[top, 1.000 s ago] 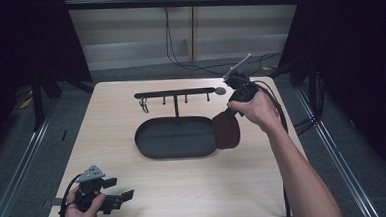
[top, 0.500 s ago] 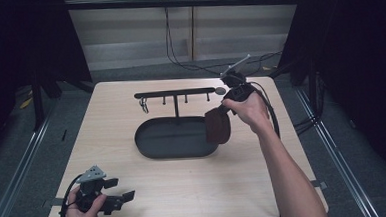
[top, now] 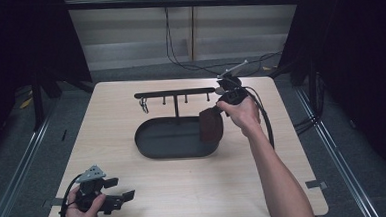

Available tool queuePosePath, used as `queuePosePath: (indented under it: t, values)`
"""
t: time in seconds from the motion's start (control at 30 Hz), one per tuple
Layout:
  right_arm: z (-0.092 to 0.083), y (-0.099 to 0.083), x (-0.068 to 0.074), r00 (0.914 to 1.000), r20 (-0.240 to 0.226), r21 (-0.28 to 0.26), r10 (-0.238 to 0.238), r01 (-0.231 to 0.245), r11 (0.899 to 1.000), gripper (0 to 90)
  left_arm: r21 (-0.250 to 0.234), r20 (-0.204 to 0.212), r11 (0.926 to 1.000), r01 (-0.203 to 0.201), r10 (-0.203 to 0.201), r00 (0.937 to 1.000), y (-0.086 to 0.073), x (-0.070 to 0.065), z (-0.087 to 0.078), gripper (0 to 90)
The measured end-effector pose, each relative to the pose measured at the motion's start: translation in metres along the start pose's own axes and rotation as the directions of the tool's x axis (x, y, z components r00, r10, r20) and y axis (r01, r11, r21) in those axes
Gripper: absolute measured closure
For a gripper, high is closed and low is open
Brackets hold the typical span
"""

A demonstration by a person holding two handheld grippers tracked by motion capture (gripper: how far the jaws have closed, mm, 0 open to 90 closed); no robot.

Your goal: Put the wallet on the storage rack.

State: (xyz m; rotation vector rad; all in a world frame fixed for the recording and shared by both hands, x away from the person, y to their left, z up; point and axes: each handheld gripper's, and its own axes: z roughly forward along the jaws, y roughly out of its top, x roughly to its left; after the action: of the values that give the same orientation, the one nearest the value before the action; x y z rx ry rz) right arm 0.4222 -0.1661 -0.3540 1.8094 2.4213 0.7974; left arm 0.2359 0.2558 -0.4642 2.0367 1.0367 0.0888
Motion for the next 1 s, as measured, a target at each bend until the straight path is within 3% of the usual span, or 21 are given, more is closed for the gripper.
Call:
queuePosePath:
  t: [0.2, 0.43, 0.77, 1.0]
  values:
    - [0.010, -0.003, -0.006, 0.9990, -0.032, -0.013, 0.030, -0.030, 0.999, 84.4, 0.000, 0.003, 1.0000, -0.002, 0.002, 1.0000, 0.000, 0.000, 0.000, 16.5]
    - [0.030, -0.007, -0.006, 0.9966, -0.075, -0.023, 0.033, -0.034, 0.999, 84.4, 0.001, -0.001, 0.9999, -0.010, 0.010, 0.9999, 0.000, 0.000, 0.000, 16.5]
    - [0.044, -0.013, -0.010, 0.9923, -0.095, -0.069, 0.079, -0.085, 0.994, 84.5, 0.017, 0.005, 0.9997, -0.016, 0.016, 0.9999, 0.000, -0.001, 0.001, 16.5]
    - [0.054, -0.017, -0.013, 0.9902, -0.112, -0.082, 0.083, -0.093, 0.992, 84.4, 0.017, 0.007, 0.9997, -0.016, 0.016, 0.9998, 0.000, -0.001, 0.000, 16.5]
